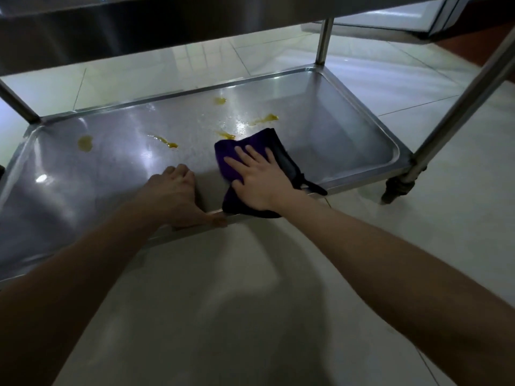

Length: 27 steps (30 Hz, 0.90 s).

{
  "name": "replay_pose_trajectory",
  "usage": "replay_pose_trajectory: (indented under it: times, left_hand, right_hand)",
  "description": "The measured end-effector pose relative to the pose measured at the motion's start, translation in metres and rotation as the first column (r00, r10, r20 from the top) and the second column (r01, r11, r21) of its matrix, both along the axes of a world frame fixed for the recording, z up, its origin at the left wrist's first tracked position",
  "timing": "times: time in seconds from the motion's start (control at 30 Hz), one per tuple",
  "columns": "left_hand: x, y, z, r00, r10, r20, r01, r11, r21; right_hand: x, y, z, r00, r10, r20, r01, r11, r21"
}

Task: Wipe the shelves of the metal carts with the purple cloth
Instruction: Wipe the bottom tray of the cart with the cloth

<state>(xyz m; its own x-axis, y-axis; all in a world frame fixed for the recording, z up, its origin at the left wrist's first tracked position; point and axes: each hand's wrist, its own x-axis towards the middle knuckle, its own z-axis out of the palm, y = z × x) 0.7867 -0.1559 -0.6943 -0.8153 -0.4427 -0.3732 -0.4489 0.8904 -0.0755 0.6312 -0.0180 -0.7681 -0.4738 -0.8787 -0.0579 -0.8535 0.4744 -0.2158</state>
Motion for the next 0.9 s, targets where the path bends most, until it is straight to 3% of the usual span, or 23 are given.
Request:
replay_pose_trajectory:
  times: [0.2, 0.43, 0.57, 0.63, 0.7, 0.8, 0.9]
  left_hand:
    - [-0.029, 0.007, 0.003, 0.999, 0.045, 0.03, -0.048, 0.994, 0.102]
    - [-0.029, 0.012, -0.002, 0.998, 0.056, 0.013, -0.058, 0.99, 0.127]
    - [-0.023, 0.016, -0.005, 0.997, 0.072, -0.031, -0.066, 0.985, 0.157]
    - [-0.02, 0.017, -0.005, 0.996, 0.069, -0.047, -0.061, 0.985, 0.16]
    - [-0.021, 0.016, -0.005, 0.996, 0.069, -0.05, -0.06, 0.985, 0.163]
    - [-0.021, 0.013, -0.005, 0.997, 0.073, -0.031, -0.067, 0.986, 0.155]
    - [-0.02, 0.009, -0.006, 0.997, 0.067, -0.025, -0.062, 0.984, 0.166]
  right_hand:
    - [-0.039, 0.028, 0.004, 0.998, 0.034, 0.052, -0.034, 0.999, -0.001]
    - [-0.175, 0.148, 0.005, 0.914, -0.405, 0.021, 0.404, 0.914, 0.027]
    - [-0.173, 0.141, 0.006, 0.864, -0.503, -0.019, 0.504, 0.864, 0.019]
    - [-0.136, 0.109, 0.006, 0.912, -0.407, -0.04, 0.408, 0.913, 0.001]
    - [-0.089, 0.07, 0.004, 0.98, -0.196, -0.042, 0.196, 0.981, -0.011]
    - [-0.04, 0.035, 0.003, 0.997, 0.073, 0.036, -0.073, 0.997, 0.003]
    - [-0.059, 0.046, 0.007, 0.988, 0.134, 0.075, -0.134, 0.991, -0.003]
